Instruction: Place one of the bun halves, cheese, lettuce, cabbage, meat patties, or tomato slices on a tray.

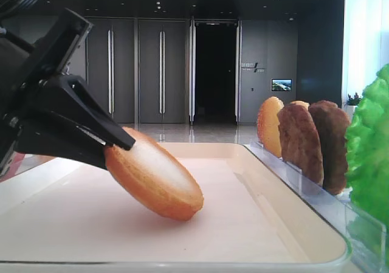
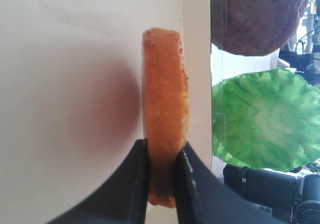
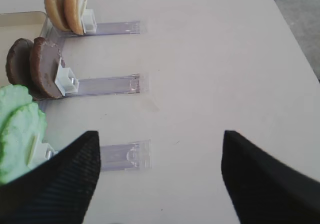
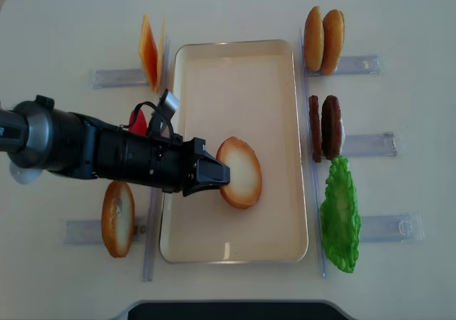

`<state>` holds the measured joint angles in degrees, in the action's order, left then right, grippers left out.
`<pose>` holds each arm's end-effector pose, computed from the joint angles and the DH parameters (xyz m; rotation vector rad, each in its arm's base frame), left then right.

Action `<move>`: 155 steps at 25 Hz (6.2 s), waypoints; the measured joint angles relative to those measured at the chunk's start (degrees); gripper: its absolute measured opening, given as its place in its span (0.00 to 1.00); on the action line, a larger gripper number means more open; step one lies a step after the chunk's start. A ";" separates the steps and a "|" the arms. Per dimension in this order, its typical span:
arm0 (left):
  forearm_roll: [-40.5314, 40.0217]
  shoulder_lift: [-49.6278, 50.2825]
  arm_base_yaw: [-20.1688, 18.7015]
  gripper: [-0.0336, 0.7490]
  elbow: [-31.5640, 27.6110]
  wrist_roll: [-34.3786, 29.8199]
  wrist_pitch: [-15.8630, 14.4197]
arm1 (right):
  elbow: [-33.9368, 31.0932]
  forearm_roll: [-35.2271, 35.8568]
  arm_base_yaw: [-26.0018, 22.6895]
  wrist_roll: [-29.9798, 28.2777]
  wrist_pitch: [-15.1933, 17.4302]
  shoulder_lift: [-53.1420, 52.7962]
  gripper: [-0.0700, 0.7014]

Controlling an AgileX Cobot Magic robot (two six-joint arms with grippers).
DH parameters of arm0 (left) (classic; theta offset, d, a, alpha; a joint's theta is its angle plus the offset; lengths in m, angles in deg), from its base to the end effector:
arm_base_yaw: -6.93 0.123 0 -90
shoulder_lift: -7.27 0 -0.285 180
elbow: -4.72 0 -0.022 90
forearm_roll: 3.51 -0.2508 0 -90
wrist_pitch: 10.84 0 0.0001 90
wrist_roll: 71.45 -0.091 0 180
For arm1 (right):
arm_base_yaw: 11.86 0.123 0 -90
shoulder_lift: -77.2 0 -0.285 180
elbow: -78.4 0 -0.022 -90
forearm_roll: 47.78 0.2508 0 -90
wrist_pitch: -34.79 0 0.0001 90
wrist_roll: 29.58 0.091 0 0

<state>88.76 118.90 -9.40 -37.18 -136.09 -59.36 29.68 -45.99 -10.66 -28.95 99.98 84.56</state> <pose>0.2359 -0.1402 0.1205 0.0198 2.6923 -1.3773 -0.0092 0.0024 0.2704 -0.0135 2.1166 0.0568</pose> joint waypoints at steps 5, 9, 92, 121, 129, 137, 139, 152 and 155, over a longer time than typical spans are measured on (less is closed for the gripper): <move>0.04 -0.08 0.00 0.18 0.00 0.00 -0.01 | 0.00 0.00 0.00 0.00 0.00 0.00 0.76; 0.04 -1.12 0.00 0.18 0.00 0.06 0.68 | 0.00 0.00 0.00 0.00 0.00 0.00 0.76; -15.28 -8.61 2.74 0.67 -0.12 17.29 2.99 | 0.00 0.00 0.00 0.00 0.00 0.00 0.76; -37.74 -17.87 3.14 0.67 21.65 34.15 -0.34 | 0.00 0.00 0.00 0.00 0.00 0.00 0.76; -44.78 -17.87 3.55 0.67 22.39 37.92 1.72 | 0.00 0.00 0.00 0.00 0.00 0.00 0.76; -56.87 -17.87 13.03 0.67 22.39 42.27 -0.18 | 0.00 0.00 0.00 0.00 0.00 0.00 0.76; -59.68 -17.87 16.36 0.67 22.39 42.49 -0.46 | 0.00 0.00 0.00 0.00 0.00 0.00 0.76; -77.51 -17.87 32.52 0.60 22.39 44.22 -0.41 | 0.00 0.00 0.00 0.00 0.00 0.00 0.76; -79.57 -17.87 33.89 0.58 22.39 44.37 -0.24 | 0.00 0.00 0.00 0.00 0.00 0.00 0.76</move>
<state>9.19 101.03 24.49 -14.78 -91.73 -59.60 29.68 -45.99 -10.66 -28.95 99.98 84.56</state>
